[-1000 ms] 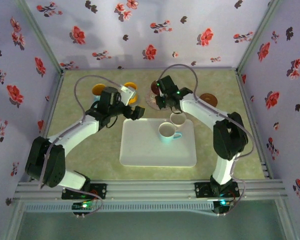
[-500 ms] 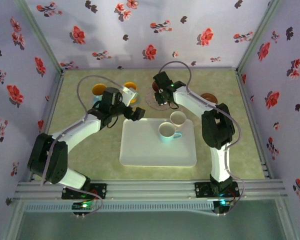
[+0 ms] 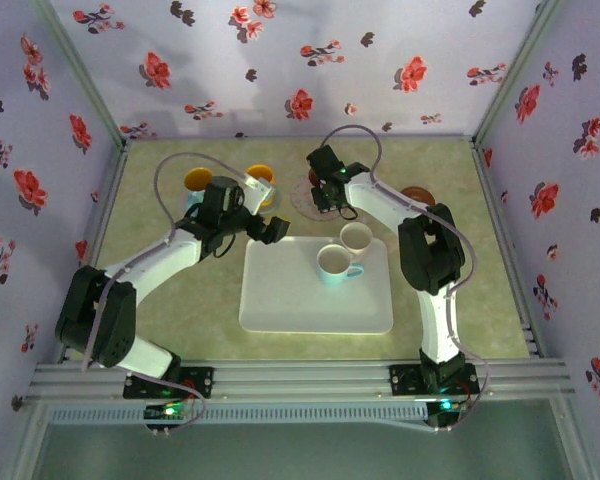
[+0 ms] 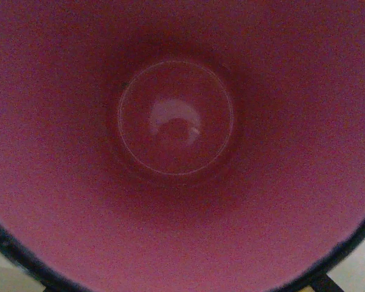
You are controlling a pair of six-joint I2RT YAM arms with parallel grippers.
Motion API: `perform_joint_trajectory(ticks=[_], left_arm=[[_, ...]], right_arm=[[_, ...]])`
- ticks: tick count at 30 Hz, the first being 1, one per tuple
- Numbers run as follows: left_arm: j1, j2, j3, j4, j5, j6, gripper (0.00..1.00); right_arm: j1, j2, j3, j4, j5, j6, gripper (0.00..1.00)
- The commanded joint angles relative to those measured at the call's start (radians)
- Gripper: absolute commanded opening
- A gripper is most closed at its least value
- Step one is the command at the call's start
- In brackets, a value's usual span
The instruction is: Place the cup by the coaster
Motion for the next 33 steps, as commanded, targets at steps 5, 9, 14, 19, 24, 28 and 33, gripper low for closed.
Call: perform_joint_trajectory(ticks=[5,9,14,19,24,28,33], left_arm=[[0.011,0.003,-0.008,0.016,0.018,0.017,1.0],[0.009,0.0,-0.01,0.029,0.029,0.009,1.0],[0.011,0.001,-0.005,0.037,0.031,0.002,1.0],[0.009,-0.001,-0.001,0.033,0.032,-0.001,1.0],[0.011,-0.007,0.0,0.031,0.032,-0.001,1.0],[0.01,-0.016,-0.002,0.032,0.032,0.001,1.0],[0.01,-0.035,-0.023,0.051,0.03,0.005,1.0]], right_arm=[[-0.007,0.006,0.059,0.033,0.032,0.034,0.18],[-0.007,-0.004,0.052,0.035,0.026,0.035,0.26],[-0.008,-0.021,0.043,0.047,0.021,0.034,0.35],[-0.007,-0.038,0.035,0.054,0.02,0.039,0.41],[-0.007,-0.064,0.017,0.064,0.02,0.048,0.5],[-0.005,-0.085,0.009,0.061,0.015,0.056,0.56],[0.005,-0.147,-0.03,0.083,0.02,0.064,0.68]])
